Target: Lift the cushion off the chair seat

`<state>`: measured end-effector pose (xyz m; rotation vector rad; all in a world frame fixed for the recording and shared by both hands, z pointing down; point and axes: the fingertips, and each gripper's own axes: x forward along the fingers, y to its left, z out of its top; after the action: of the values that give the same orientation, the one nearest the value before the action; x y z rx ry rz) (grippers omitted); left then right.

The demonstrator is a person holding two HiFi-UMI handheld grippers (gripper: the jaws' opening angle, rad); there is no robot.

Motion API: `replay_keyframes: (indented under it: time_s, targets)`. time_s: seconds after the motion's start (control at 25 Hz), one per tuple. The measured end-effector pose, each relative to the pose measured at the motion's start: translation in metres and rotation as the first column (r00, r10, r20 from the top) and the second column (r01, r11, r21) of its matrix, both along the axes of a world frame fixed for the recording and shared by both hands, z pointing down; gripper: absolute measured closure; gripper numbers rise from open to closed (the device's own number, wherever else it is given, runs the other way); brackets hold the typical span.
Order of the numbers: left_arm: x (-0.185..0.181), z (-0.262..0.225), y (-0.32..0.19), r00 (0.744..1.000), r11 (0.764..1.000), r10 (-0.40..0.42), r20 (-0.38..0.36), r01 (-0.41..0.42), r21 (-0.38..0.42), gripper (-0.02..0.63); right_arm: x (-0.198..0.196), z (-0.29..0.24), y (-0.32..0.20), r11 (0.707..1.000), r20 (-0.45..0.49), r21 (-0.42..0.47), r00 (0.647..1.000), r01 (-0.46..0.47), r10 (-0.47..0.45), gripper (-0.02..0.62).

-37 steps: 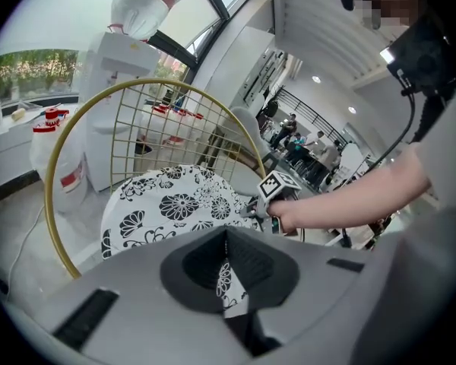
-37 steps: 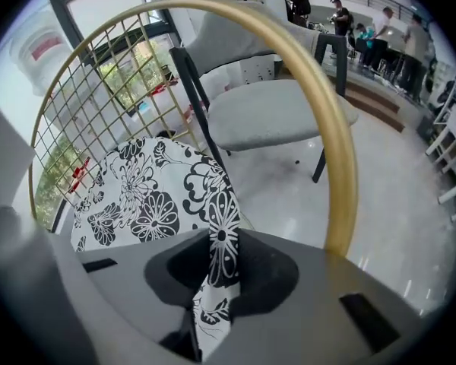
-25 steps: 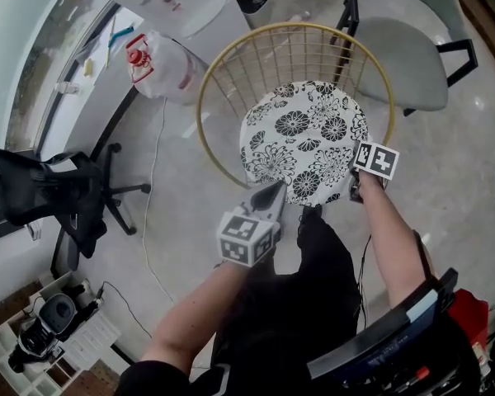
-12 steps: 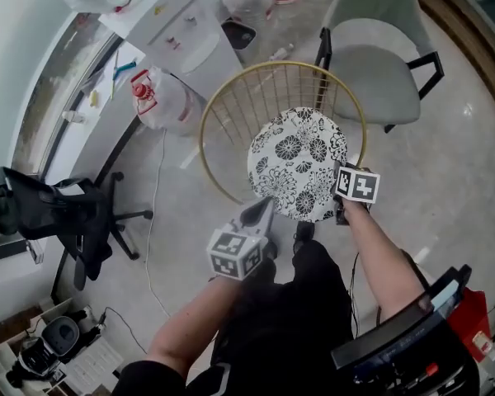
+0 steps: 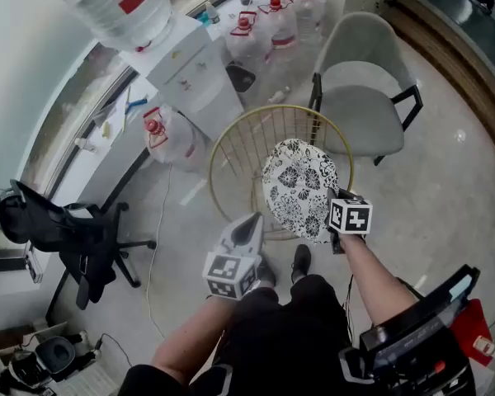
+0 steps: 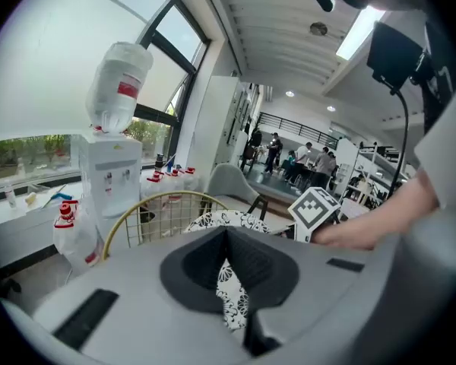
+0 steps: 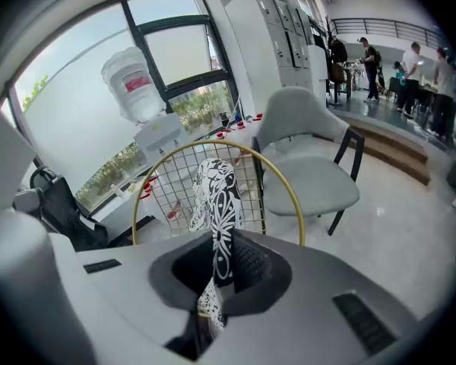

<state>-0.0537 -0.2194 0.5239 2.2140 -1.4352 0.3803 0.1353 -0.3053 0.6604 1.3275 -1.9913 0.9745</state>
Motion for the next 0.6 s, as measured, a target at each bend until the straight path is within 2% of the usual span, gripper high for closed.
replay_keyframes:
  time_s: [0.28, 0.48, 0.6]
  targets:
    - [-0.005, -0.032, 0.008, 1.000, 0.999, -0.006, -0.019, 0.007, 0.043, 0.598, -0.015, -0.066, -0.001, 0.988, -0.033, 0.124, 0.995, 0.095, -0.092, 0.571]
    - [-0.013, -0.053, 0.008, 0.999, 0.996, -0.024, -0.033, 0.027, 0.082, 0.598, -0.024, -0.112, -0.003, 0.963, -0.083, 0.219, 0.986, 0.159, -0.144, 0.572]
    - [-0.022, -0.070, 0.009, 0.997, 0.994, -0.046, -0.060, 0.052, 0.098, 0.598, -0.028, -0.139, -0.002, 0.953, -0.086, 0.253, 0.985, 0.166, -0.148, 0.572]
